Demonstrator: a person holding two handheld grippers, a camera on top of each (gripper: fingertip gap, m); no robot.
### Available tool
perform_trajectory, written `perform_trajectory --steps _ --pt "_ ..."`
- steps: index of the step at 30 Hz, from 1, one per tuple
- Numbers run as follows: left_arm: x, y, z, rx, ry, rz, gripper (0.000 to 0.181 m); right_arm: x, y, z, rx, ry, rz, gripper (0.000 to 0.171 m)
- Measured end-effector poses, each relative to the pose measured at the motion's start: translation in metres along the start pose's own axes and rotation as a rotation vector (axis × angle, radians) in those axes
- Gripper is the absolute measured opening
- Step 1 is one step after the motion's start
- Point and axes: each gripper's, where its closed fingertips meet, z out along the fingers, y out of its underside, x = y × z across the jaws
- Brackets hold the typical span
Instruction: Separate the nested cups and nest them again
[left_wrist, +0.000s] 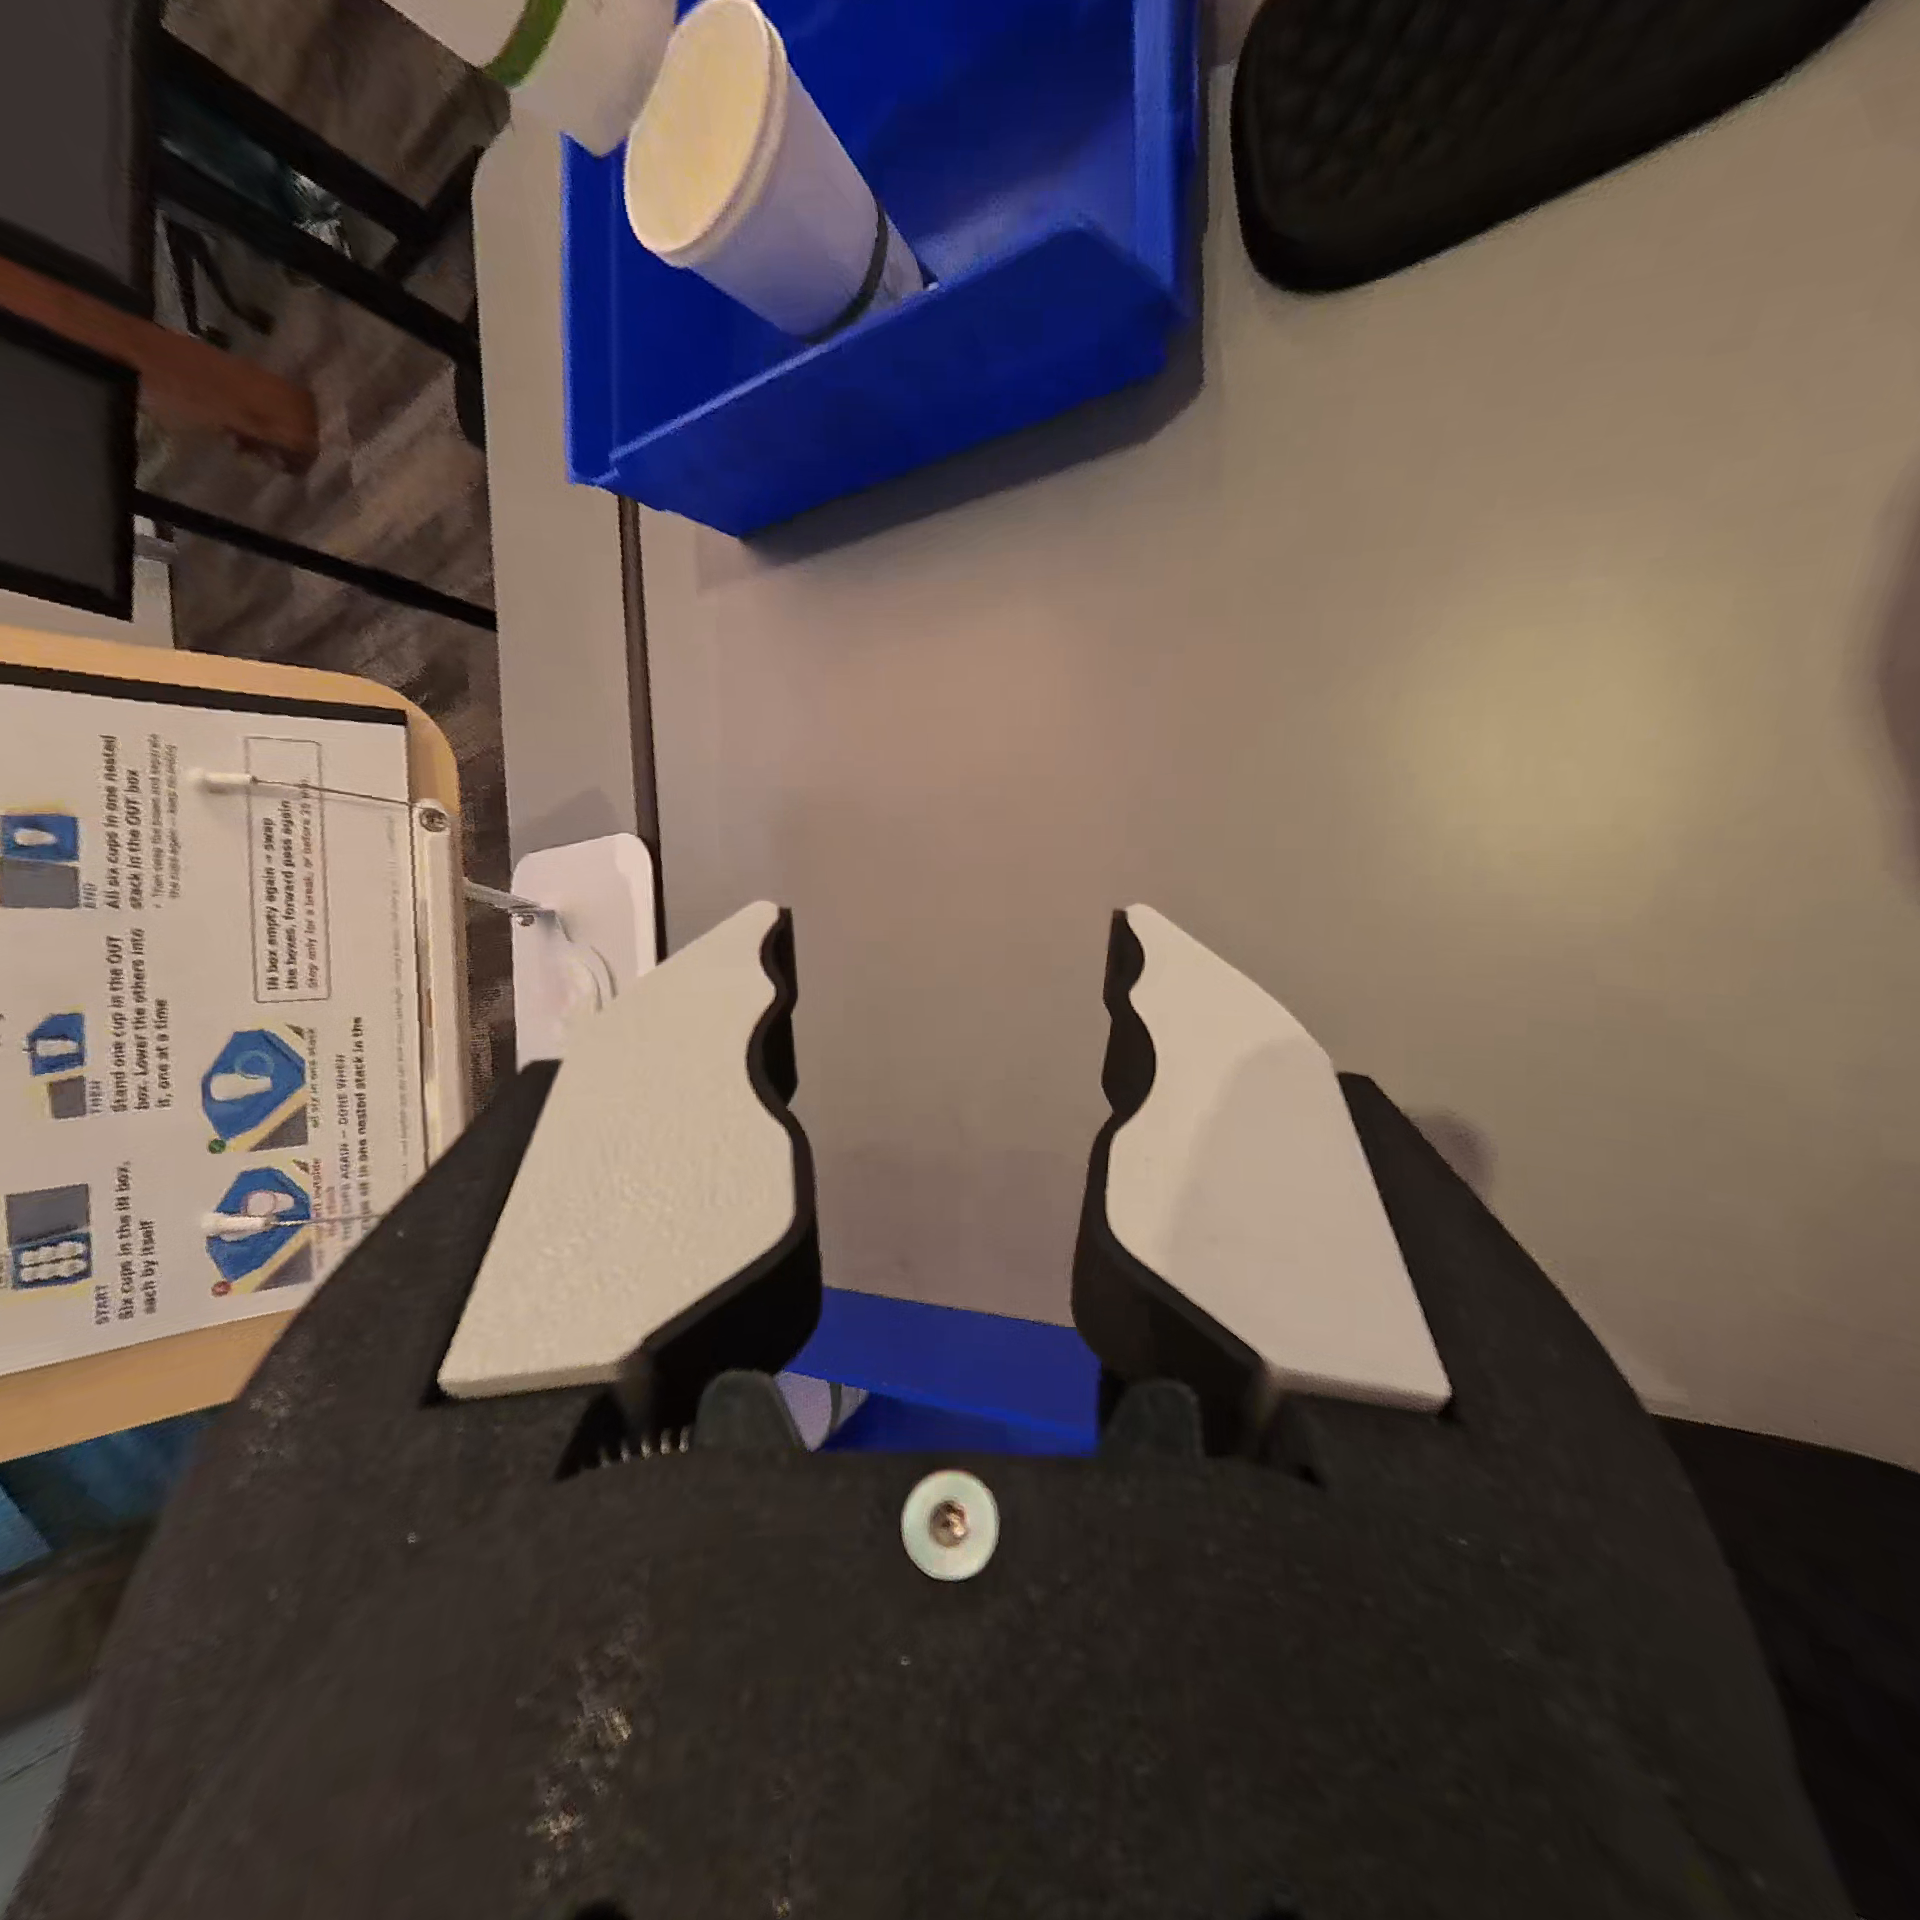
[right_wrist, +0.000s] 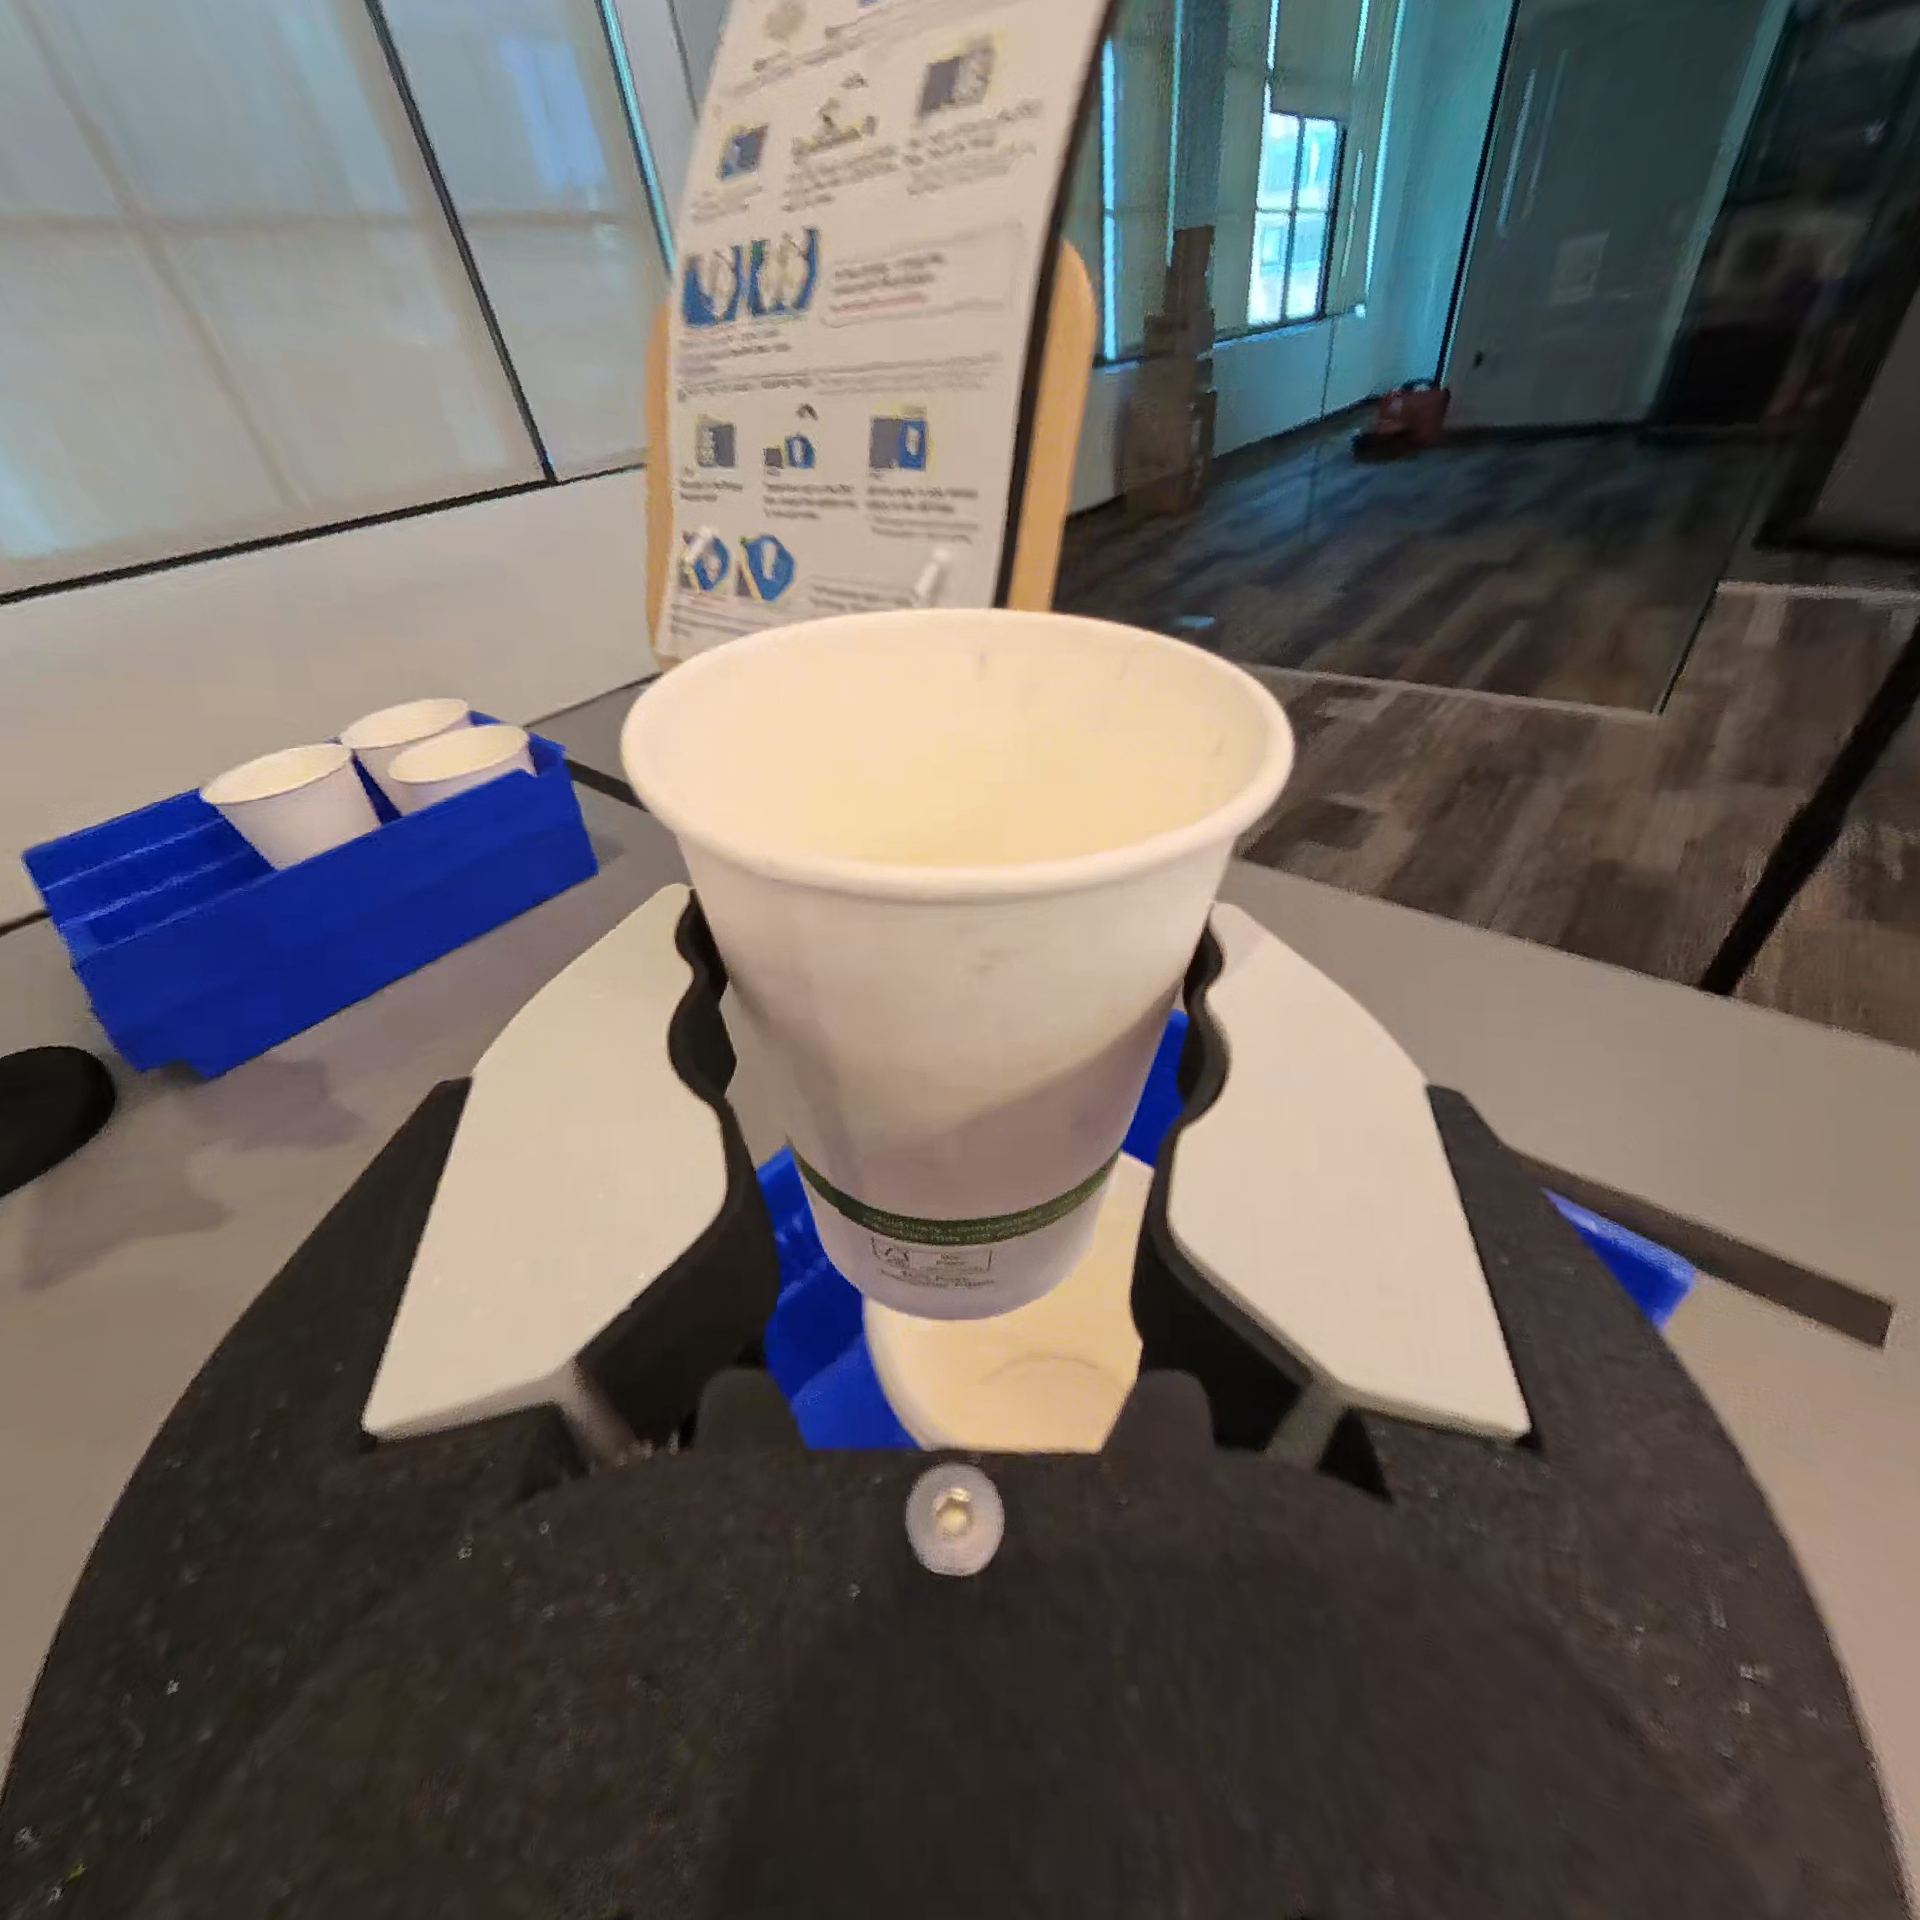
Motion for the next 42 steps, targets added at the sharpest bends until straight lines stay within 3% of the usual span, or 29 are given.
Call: perform_trajectory --steps 9,10,11,15,17,20,25,30,33,35,39,42 --pt "0.003 0.002 -0.016 0.05 -0.02 -0.042 0.053 0.02 0.059 0.008 -0.219 0.015 -0.032 0.087" --pt "0.0 0.005 -0.018 0.037 -0.036 -0.045 0.053 0.02 0.065 0.006 -0.259 0.018 -0.037 0.088" --pt "-0.004 0.01 -0.021 0.02 -0.062 -0.05 0.054 0.02 0.07 0.005 -0.291 0.018 -0.04 0.101" --pt "-0.027 0.04 -0.038 -0.027 -0.169 -0.125 0.055 0.014 0.062 -0.009 -0.296 0.007 -0.078 0.103" --pt "-0.043 0.07 -0.049 -0.073 -0.239 -0.195 0.054 0.012 0.052 -0.016 -0.283 0.019 -0.096 0.104" --pt "-0.061 0.145 -0.062 -0.253 -0.315 -0.322 0.056 0.006 0.037 -0.026 -0.258 0.038 -0.156 0.103" --pt "-0.043 0.284 -0.051 -0.567 -0.235 -0.573 0.054 -0.007 0.024 -0.027 -0.224 0.02 -0.214 0.101" --pt "-0.019 0.354 -0.023 -0.695 -0.183 -0.682 0.047 -0.007 0.04 -0.018 -0.298 0.01 -0.215 0.101" --pt "-0.009 0.37 -0.018 -0.769 -0.142 -0.661 0.035 -0.009 0.052 -0.012 -0.353 -0.001 -0.233 0.101" --pt "-0.005 0.363 -0.019 -0.764 -0.089 -0.649 0.004 -0.013 0.057 -0.008 -0.38 -0.012 -0.244 0.1" --pt "-0.016 0.328 -0.034 -0.663 -0.104 -0.642 0.002 -0.027 0.059 0.004 -0.413 -0.04 -0.289 0.099" --pt "-0.025 0.27 -0.047 -0.522 -0.112 -0.568 0.002 -0.054 0.053 0.018 -0.401 -0.109 -0.328 0.098"
